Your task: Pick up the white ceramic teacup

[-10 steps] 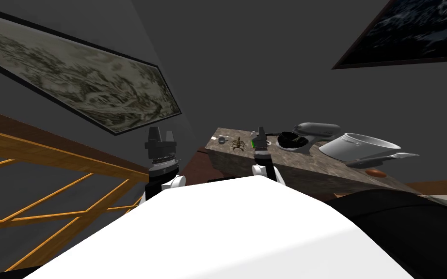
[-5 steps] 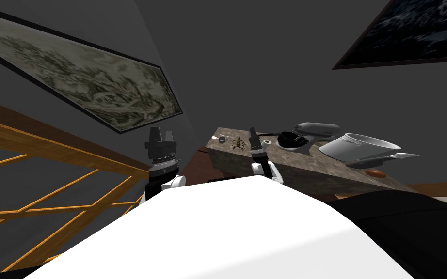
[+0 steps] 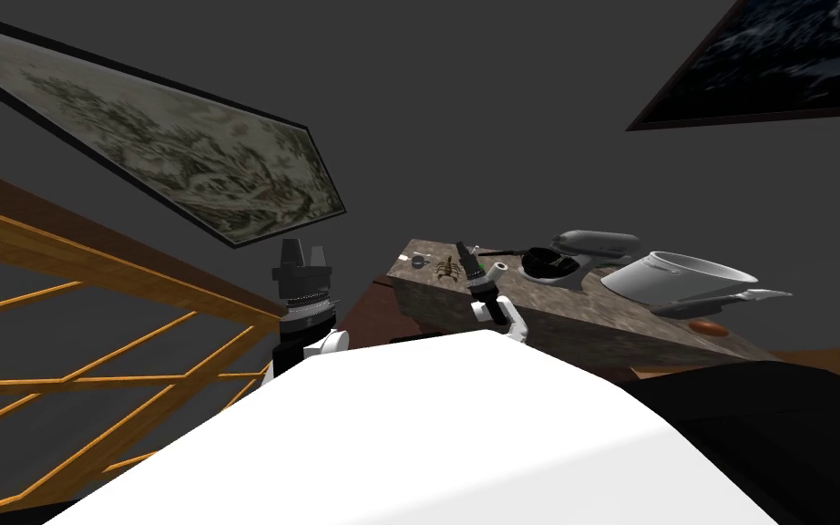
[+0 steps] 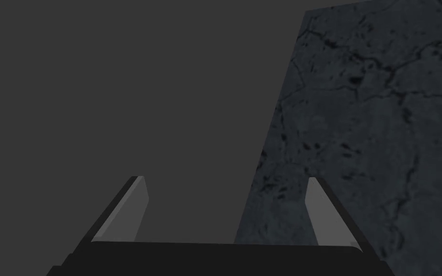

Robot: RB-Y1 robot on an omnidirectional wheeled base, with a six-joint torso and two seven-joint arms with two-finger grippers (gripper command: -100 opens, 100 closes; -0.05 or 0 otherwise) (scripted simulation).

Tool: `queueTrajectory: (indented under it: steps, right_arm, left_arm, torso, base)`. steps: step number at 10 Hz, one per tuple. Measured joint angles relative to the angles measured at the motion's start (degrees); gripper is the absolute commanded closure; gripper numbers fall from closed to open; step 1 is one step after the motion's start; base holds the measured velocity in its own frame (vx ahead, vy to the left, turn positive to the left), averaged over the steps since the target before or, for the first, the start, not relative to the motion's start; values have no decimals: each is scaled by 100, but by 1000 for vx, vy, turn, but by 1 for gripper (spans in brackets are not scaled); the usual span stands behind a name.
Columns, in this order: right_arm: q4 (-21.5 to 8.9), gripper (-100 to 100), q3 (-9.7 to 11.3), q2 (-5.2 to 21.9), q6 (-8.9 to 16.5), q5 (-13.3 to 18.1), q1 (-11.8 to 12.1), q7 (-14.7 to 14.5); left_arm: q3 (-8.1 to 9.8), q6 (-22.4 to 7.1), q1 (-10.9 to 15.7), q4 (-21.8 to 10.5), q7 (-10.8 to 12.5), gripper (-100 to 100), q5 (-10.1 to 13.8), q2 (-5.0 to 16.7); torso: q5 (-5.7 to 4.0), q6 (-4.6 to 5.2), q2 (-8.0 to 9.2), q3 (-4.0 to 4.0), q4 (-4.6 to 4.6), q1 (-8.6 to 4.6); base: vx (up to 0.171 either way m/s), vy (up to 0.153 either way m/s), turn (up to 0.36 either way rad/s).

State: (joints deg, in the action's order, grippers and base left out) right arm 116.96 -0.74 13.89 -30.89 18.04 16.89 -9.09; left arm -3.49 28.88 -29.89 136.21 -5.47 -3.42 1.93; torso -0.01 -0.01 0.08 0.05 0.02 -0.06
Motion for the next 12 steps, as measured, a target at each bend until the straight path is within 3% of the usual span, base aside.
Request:
queueTrajectory:
  steps: [12]
  right_arm:
    - [-1218, -100, 204, 996, -622, 1762, -1106, -704]
  left_arm:
    - [0, 0, 0, 0, 0, 0, 0, 0]
  torso:
    - [1, 1, -2, -1, 0, 4]
  base:
    - [-26, -8, 54]
